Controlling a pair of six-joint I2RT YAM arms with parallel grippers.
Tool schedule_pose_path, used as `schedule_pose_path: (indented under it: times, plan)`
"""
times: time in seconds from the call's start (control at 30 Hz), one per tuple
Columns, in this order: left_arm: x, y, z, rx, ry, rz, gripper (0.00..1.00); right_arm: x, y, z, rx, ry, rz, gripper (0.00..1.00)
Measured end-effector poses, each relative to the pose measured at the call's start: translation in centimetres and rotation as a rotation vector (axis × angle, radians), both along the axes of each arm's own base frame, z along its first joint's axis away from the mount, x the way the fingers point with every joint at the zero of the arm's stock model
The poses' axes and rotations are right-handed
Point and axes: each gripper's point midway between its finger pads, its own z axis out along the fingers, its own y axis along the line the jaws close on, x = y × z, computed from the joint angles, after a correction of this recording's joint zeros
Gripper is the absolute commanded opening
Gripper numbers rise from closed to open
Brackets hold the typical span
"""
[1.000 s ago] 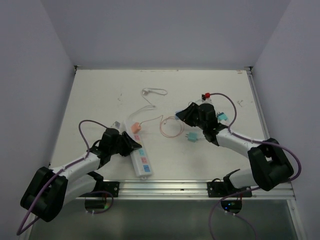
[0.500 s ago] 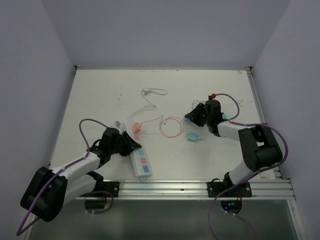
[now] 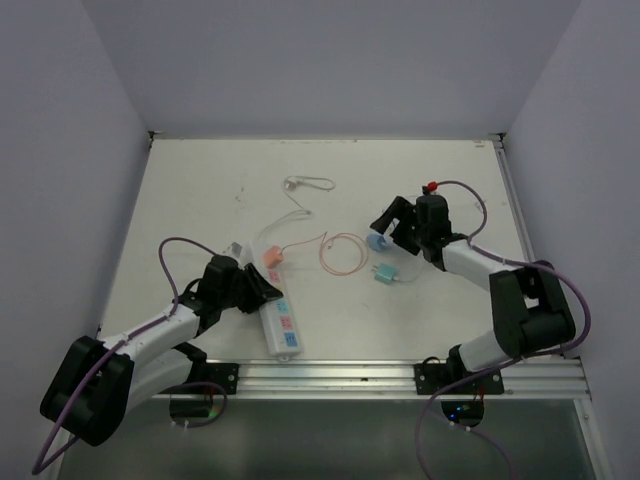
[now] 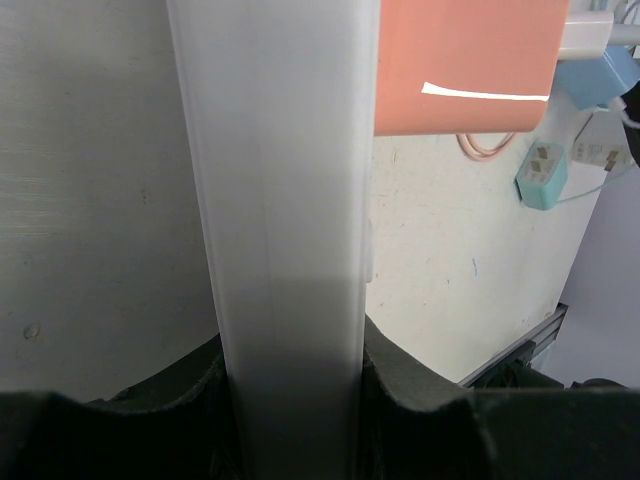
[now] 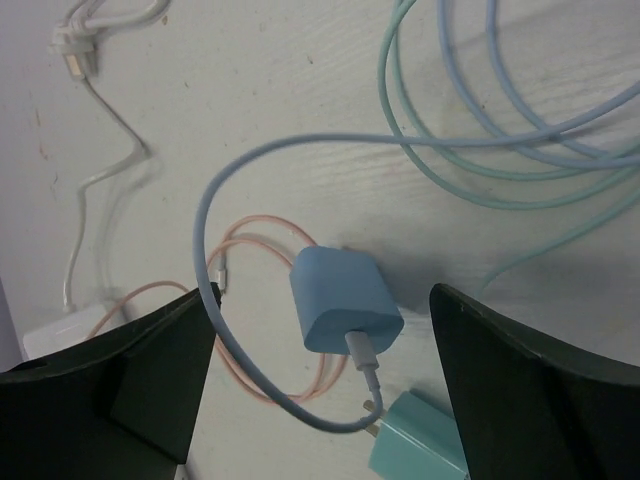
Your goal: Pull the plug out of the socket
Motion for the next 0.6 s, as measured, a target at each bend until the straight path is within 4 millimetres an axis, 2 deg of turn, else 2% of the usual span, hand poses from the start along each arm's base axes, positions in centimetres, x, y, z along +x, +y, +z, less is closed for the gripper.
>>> schedule_pose_path:
  times: [0.17, 0.27, 0.4, 0.5, 0.6]
  plan:
    - [0.0, 0.0, 0.0, -0.001, 0.0, -0.002, 0.0, -0.8, -2.0, 3.0, -0.083, -0.039, -0.043, 0.94]
    - [-0.1, 0.0, 0.0, -0.001, 0.0, -0.006, 0.0, -0.9, -3.1, 6.1, -0.126, -0.104, -0.071, 0.95]
    - [-0.1, -0.1, 0.0, 0.0, -0.002, -0.016, 0.0, -1.3, -3.7, 9.9, -0.14, -0.197, -0.071, 0.95]
    - [-0.2, -0.1, 0.0, 0.0, -0.004, -0.021, 0.0, -1.8, -3.0, 11.6, -0.124, -0.249, -0.042, 0.94]
    - [-0.2, -0.1, 0.0, 0.001, -0.004, -0.022, 0.0, -2.6, -0.4, 12.5, -0.097, -0.282, 0.031, 0.94]
